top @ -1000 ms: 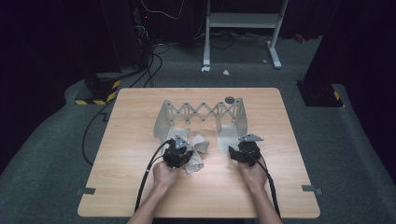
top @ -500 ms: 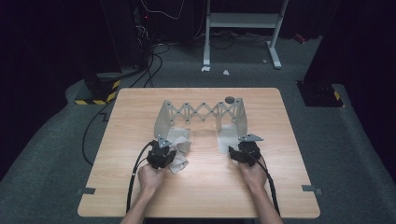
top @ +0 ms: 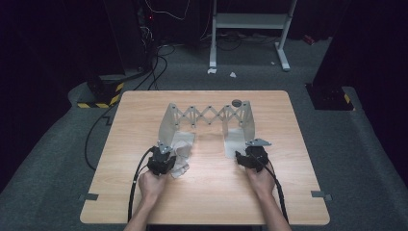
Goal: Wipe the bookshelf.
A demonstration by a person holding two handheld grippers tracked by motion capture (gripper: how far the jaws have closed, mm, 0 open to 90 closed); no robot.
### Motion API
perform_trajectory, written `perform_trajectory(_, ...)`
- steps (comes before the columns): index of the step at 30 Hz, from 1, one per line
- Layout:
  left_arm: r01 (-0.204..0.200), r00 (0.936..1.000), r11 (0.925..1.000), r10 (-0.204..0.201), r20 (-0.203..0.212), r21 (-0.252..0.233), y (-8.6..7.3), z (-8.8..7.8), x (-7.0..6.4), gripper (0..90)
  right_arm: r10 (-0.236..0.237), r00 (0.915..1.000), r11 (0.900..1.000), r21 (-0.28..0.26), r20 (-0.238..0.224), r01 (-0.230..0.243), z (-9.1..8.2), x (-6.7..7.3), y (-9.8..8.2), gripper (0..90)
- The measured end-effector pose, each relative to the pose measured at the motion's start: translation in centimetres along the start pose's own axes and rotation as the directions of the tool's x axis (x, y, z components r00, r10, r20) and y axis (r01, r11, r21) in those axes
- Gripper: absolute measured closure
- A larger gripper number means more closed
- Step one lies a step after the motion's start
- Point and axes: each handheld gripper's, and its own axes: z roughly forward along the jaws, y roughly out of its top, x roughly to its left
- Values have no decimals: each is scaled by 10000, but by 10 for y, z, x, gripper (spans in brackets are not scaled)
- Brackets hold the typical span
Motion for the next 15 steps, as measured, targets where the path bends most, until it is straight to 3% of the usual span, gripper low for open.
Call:
perform_trajectory(6,194,9998,9998,-194,17,-100,0,1,0,782,-31,10000,10000,-2,-22,31,0,0,0,386)
perform_trajectory(9,-33,9999,10000,33,118,-58,3,3,-8,781,-32,10000,10000,0,-18,32,0,0,0,386)
perform_trajectory(15,-107,9998,9998,109,195,-142,5,5,-15,780,-18,10000,10000,23,-40,19,0,0,0,386)
